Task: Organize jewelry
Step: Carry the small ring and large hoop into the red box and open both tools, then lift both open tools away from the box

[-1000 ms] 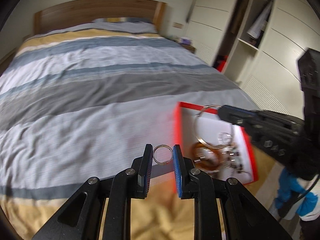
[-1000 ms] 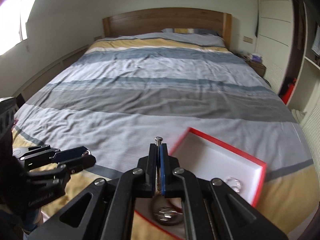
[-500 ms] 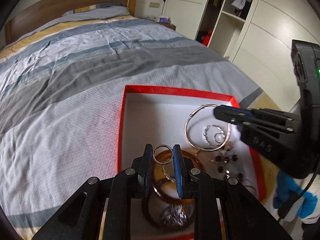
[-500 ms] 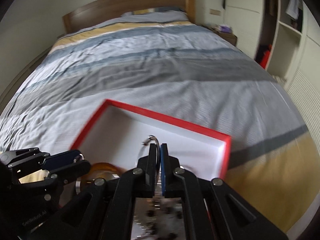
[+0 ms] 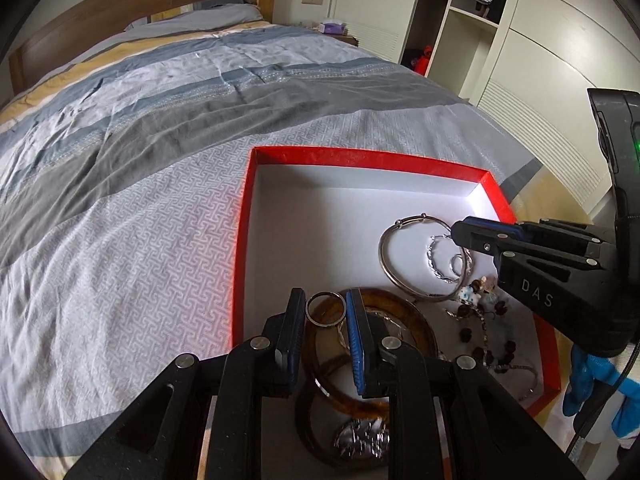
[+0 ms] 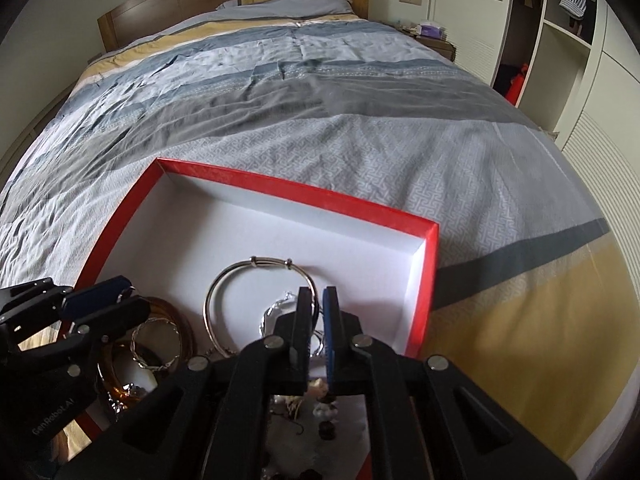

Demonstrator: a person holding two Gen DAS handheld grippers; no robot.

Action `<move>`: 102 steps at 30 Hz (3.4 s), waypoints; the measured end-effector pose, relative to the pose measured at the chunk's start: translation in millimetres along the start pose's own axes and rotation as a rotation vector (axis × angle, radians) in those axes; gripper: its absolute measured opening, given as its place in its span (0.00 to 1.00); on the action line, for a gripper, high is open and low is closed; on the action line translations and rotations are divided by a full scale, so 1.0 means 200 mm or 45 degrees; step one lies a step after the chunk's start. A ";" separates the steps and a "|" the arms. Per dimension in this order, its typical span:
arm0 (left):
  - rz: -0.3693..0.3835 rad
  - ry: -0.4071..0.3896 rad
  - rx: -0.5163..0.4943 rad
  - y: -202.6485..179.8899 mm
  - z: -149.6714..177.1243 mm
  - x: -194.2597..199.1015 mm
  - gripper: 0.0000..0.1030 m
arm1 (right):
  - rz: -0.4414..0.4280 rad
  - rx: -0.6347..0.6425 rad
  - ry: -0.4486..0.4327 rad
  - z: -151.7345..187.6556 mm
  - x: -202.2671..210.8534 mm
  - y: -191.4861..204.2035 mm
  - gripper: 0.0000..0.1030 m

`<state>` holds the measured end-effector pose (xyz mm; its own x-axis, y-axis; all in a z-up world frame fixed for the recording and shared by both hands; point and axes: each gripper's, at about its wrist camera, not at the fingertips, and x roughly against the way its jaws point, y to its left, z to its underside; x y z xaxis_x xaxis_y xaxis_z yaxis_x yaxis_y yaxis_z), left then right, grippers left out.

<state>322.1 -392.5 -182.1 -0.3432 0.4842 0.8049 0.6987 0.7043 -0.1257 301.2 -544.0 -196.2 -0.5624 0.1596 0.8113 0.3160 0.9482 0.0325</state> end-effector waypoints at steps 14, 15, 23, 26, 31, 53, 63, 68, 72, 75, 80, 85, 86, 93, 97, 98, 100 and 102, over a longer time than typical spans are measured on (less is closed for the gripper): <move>-0.069 -0.101 0.035 -0.02 0.05 0.47 0.50 | -0.033 -0.037 -0.120 0.08 0.44 0.08 0.37; -0.096 -0.115 0.052 -0.01 0.07 0.54 0.53 | -0.045 -0.035 -0.130 0.09 0.48 0.10 0.37; -0.373 -0.193 0.162 0.10 0.27 0.97 0.66 | -0.155 0.025 -0.180 0.25 0.77 0.36 0.39; -0.468 -0.224 0.192 0.12 0.36 1.14 0.72 | -0.184 0.066 -0.190 0.30 0.85 0.47 0.40; -0.575 -0.266 0.220 0.14 0.51 1.39 0.79 | -0.237 0.105 -0.221 0.39 1.00 0.63 0.41; -0.770 -0.445 0.337 0.11 1.02 2.03 0.93 | -0.274 0.219 -0.385 0.74 1.54 0.97 0.65; -0.812 -0.531 0.371 0.07 1.19 2.19 0.99 | -0.267 0.250 -0.425 0.90 1.66 1.04 0.66; -0.799 -0.550 0.402 0.07 1.25 2.23 0.99 | -0.250 0.270 -0.447 0.95 1.70 1.07 0.67; -0.816 -0.574 0.414 0.07 1.29 2.27 0.99 | -0.242 0.282 -0.467 0.98 1.73 1.10 0.67; -0.811 -0.588 0.427 0.08 1.31 2.29 0.99 | -0.238 0.295 -0.474 1.00 1.74 1.11 0.67; -0.817 -0.585 0.444 0.10 1.34 2.29 0.99 | -0.235 0.294 -0.479 1.02 1.75 1.12 0.67; -0.822 -0.577 0.450 0.11 1.35 2.28 0.99 | -0.223 0.271 -0.478 1.02 1.74 1.11 0.67; -0.823 -0.575 0.449 0.11 1.35 2.28 0.99 | -0.222 0.266 -0.476 1.02 1.73 1.10 0.67; -0.820 -0.542 0.443 0.13 1.35 2.22 0.99 | -0.210 0.231 -0.452 1.01 1.68 1.06 0.67; -0.814 -0.509 0.451 0.16 1.35 2.17 0.99 | -0.208 0.221 -0.429 1.00 1.63 1.04 0.67; -0.812 -0.500 0.453 0.16 1.35 2.16 0.99 | -0.206 0.220 -0.423 1.00 1.61 1.04 0.67; -0.809 -0.481 0.456 0.17 1.35 2.13 0.99 | -0.205 0.215 -0.411 1.00 1.58 1.04 0.67; -0.807 -0.464 0.456 0.19 1.36 2.10 0.99 | -0.200 0.213 -0.398 1.00 1.55 1.04 0.67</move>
<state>34.2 -22.3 -6.4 -0.8320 0.0325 0.5538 0.0807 0.9948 0.0629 39.2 -242.8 -54.9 -0.8080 0.0602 0.5861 0.0929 0.9953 0.0259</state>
